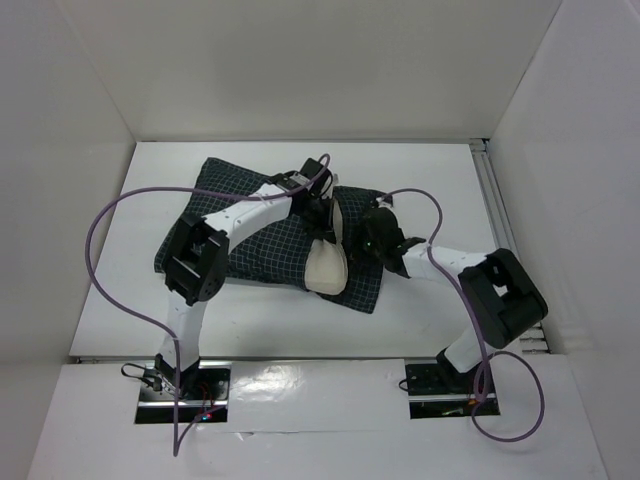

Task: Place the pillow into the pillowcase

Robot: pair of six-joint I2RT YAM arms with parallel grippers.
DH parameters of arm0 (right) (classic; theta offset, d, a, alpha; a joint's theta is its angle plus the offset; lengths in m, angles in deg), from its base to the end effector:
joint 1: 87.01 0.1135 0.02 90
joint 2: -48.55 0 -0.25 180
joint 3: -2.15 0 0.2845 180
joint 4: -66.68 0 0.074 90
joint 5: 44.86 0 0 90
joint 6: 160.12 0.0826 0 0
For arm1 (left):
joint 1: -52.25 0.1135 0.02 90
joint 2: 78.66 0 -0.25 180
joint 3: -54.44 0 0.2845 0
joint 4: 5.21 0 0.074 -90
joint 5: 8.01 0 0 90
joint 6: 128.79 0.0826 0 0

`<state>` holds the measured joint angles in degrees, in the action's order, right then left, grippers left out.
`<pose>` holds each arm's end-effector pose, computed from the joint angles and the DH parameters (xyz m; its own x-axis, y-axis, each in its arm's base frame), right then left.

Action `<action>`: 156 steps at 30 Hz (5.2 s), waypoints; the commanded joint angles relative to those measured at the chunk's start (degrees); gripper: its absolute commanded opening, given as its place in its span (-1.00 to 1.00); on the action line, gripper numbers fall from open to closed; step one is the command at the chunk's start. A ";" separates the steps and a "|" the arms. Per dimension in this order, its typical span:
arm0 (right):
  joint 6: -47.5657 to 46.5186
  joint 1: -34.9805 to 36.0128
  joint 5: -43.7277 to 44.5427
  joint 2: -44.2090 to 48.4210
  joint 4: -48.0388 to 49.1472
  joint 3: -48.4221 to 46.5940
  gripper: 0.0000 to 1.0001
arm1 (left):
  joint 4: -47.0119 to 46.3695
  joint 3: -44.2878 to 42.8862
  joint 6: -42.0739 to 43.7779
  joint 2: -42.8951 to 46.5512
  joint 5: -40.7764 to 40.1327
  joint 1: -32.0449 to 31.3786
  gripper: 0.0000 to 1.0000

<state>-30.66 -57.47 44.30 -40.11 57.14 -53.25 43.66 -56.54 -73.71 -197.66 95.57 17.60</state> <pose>0.3186 0.1820 0.1010 -0.7756 0.2909 -0.5602 -0.0122 0.8804 0.4740 0.4062 -0.3043 0.1632 -0.9418 -0.0255 -0.3353 0.1452 0.8685 -0.4740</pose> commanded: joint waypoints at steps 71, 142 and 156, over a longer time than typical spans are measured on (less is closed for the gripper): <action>-20.47 6.06 -7.51 18.54 -7.09 -1.24 -1.00 | 4.79 6.88 -3.32 15.90 3.22 7.06 -1.00; -13.62 16.41 16.31 1.18 -25.60 -29.99 -1.00 | 4.53 19.09 -0.50 29.26 -8.66 19.71 -0.21; -15.12 16.43 9.60 5.27 -26.17 -30.33 -0.07 | 4.01 26.29 -1.65 34.62 -9.80 29.81 -0.09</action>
<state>-44.84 -41.19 51.38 -30.62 34.89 -81.67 48.53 -31.04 -75.11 -166.84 86.42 45.60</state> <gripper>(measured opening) 0.269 0.450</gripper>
